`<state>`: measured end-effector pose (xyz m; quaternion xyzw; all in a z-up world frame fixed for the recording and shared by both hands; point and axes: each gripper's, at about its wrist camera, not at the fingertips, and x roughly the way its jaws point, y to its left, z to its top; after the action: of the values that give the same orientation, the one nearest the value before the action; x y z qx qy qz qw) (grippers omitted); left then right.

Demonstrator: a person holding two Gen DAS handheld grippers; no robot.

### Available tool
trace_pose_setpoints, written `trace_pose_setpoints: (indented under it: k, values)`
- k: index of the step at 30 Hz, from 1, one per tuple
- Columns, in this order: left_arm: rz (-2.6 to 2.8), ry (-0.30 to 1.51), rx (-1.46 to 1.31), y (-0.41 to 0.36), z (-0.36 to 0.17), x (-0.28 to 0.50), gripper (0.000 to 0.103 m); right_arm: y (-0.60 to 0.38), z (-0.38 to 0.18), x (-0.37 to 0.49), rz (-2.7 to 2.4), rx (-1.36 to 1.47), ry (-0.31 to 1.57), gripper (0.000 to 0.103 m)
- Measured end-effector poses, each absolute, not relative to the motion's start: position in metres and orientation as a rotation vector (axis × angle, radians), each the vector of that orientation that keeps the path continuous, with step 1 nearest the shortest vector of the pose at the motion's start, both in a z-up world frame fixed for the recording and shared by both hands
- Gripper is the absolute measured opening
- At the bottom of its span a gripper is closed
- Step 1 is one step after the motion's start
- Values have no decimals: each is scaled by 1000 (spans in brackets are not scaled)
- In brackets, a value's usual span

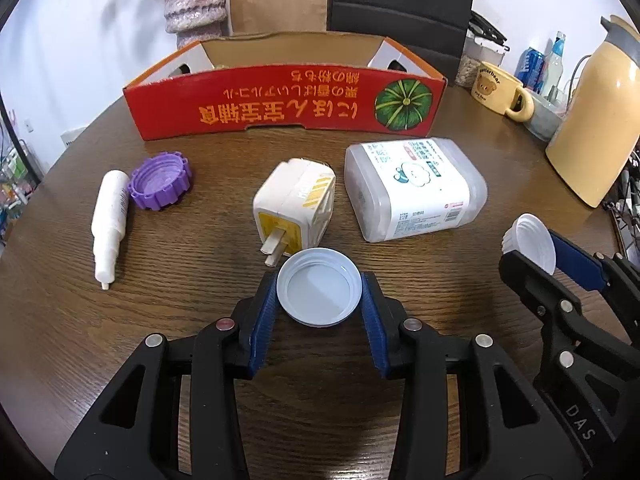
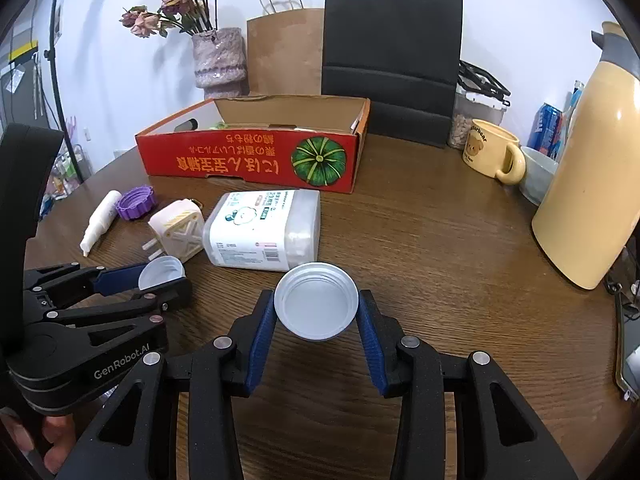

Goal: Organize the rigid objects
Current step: 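Move the left tool toward the white lid beside the plug adapter, then close the left tool on the white lid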

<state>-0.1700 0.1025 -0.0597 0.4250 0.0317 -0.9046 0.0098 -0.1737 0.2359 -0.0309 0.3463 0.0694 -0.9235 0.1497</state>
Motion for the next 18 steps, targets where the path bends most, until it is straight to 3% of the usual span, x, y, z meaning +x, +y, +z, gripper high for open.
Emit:
trace_pose_setpoints:
  k: [18]
  values:
    - [-2929, 11, 1118, 91, -35, -141, 37, 224, -18, -153, -2697, 900, 162, 45]
